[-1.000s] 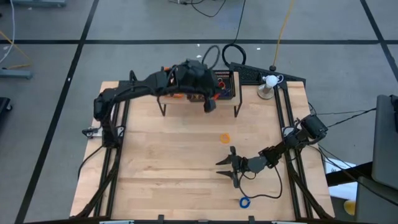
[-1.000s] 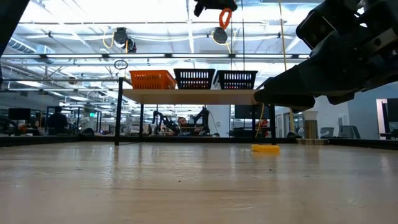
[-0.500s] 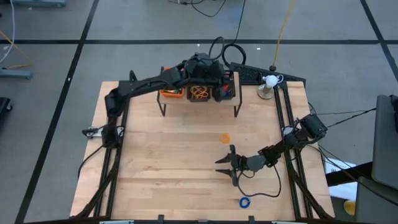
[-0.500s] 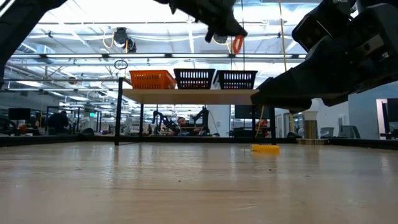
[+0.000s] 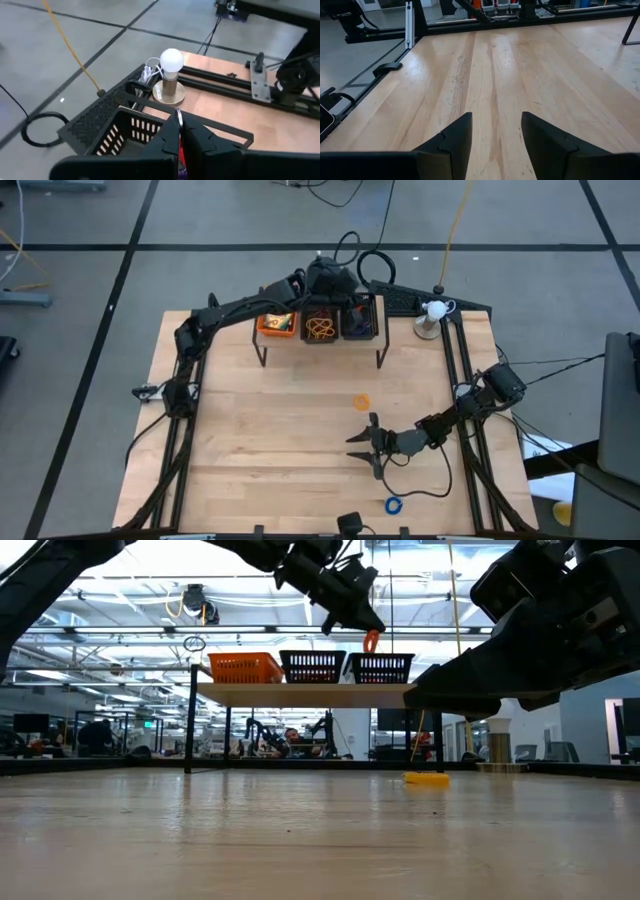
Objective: Pick & Place Office Desk Supplies
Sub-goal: Put the orange spring keychain into the right black basket on the shelf, then put the yellow spring keychain into the right black basket on the shelf
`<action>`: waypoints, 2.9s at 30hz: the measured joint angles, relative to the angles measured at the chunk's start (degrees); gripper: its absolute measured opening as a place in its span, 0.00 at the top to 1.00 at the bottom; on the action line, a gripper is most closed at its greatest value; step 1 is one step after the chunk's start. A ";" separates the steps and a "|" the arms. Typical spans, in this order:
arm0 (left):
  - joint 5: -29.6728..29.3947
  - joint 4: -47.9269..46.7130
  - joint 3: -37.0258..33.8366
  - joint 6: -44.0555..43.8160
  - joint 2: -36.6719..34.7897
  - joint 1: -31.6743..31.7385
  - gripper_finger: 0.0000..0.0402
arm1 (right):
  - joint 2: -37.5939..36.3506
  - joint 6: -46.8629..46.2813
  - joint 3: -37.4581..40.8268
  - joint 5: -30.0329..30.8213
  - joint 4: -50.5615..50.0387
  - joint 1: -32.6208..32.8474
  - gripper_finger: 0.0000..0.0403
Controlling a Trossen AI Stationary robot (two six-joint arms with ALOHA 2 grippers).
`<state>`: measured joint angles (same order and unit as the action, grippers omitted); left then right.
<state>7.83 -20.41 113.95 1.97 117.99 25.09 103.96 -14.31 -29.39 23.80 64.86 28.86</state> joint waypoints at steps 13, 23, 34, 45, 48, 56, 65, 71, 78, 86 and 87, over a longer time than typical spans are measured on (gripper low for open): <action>-9.60 -2.92 0.00 6.61 -0.07 -1.69 0.76 | 0.00 0.00 0.00 -0.03 0.00 0.00 0.60; 4.25 -6.01 0.00 7.21 -0.09 -3.18 0.60 | 0.00 0.00 0.01 -0.05 -0.02 0.11 0.60; -3.07 -26.68 -0.07 24.52 -2.61 -18.31 0.62 | -0.72 1.84 0.04 -0.02 -2.95 1.18 0.60; -15.53 -30.39 -0.07 24.30 -8.23 -25.06 0.63 | -24.96 -10.57 0.04 11.64 -46.22 14.15 0.60; -10.98 -33.13 -0.07 19.99 -10.01 -25.12 0.63 | -30.99 -12.69 0.05 21.36 -53.91 20.60 0.60; -2.27 -39.52 -0.82 11.93 -10.82 -27.36 0.63 | -38.70 -14.57 0.03 40.17 -59.77 31.47 0.60; 1.50 -39.29 -13.52 8.66 -10.71 -30.86 0.63 | -36.21 -15.44 0.04 47.06 -60.01 28.99 0.60; 3.84 -32.81 -26.63 3.96 -10.69 -30.85 0.63 | -34.74 -19.45 0.04 46.31 -60.58 23.85 0.60; 6.22 -16.55 -37.17 0.55 -10.69 -30.99 0.63 | -28.11 -25.40 0.04 27.65 -63.00 12.47 0.60; 5.97 -3.53 -39.30 -3.07 -10.81 -33.45 0.63 | -20.42 -19.15 0.09 19.33 -61.55 2.02 0.60; 5.73 -2.23 -39.30 -3.06 -11.00 -34.08 0.63 | -19.84 -17.84 0.09 19.29 -60.94 0.99 0.60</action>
<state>13.56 -22.63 74.65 -1.09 107.00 -8.99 84.12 -32.15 -29.30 43.09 3.92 29.86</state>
